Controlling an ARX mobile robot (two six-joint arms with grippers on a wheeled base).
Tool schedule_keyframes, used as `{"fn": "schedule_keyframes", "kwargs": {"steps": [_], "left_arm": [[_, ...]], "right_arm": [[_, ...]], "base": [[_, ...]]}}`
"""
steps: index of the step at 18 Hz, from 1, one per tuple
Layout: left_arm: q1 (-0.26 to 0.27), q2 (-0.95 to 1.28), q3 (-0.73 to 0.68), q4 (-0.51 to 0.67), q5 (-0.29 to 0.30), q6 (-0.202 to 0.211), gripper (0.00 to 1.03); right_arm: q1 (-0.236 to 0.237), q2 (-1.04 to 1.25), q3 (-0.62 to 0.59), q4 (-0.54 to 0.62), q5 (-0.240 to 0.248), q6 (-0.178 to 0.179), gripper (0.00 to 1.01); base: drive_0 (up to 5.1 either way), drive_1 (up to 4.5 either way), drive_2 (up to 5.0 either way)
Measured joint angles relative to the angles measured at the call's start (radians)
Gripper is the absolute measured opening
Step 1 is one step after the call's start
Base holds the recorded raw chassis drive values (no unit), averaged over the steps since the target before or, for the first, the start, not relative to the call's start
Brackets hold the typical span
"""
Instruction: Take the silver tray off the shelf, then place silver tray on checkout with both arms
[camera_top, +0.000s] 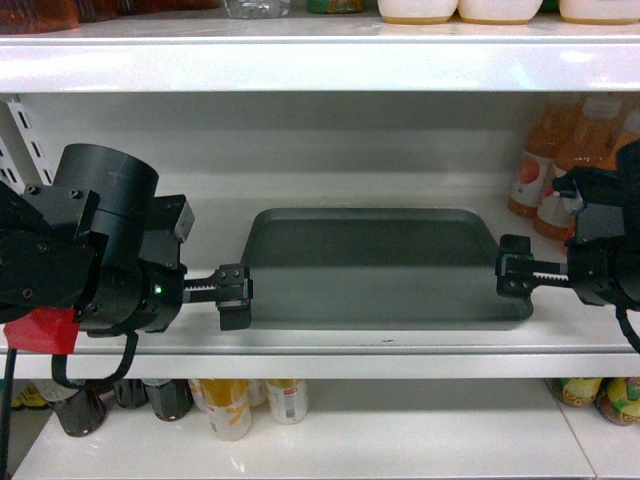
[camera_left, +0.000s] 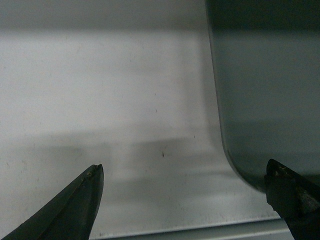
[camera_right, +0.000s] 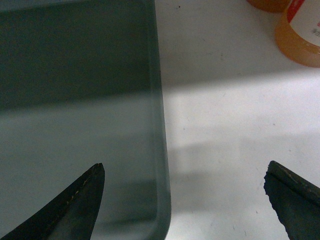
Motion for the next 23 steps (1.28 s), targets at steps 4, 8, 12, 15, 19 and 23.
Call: {"fn": "schedule_keyframes", "kwargs": {"steps": [4,8,12,15,19,23], "left_arm": [[-0.002,0.041,0.061,-0.031,-0.008,-0.014,0.98],[-0.005,0.066,0.099,-0.064,-0.021,-0.013,0.98],[-0.005,0.082,0.119,-0.084,-0.021,-0.013,0.98],[-0.009,0.098,0.143,-0.095,-0.026,-0.013,0.98],[-0.024,0.109,0.206,-0.231,-0.005,-0.018,0.48],[-0.032,0.108,0.193,-0.210,0.023,-0.041,0.15]], "right_arm": [[0.013,0.087,0.106,-0.051,0.009,0.010,0.98],[0.025,0.146,0.174,-0.089,0.034,0.011,0.98],[0.031,0.176,0.226,-0.119,0.045,0.011,0.98],[0.029,0.221,0.311,-0.172,0.046,0.035,0.98],[0.035,0.230,0.370,-0.279,0.014,0.028,0.42],[0.029,0.225,0.362,-0.286,0.019,0.008,0.10]], "base": [[0.0,0.00,0.0],[0.0,0.00,0.0],[0.0,0.00,0.0],[0.0,0.00,0.0],[0.0,0.00,0.0],[0.0,0.00,0.0]]}}
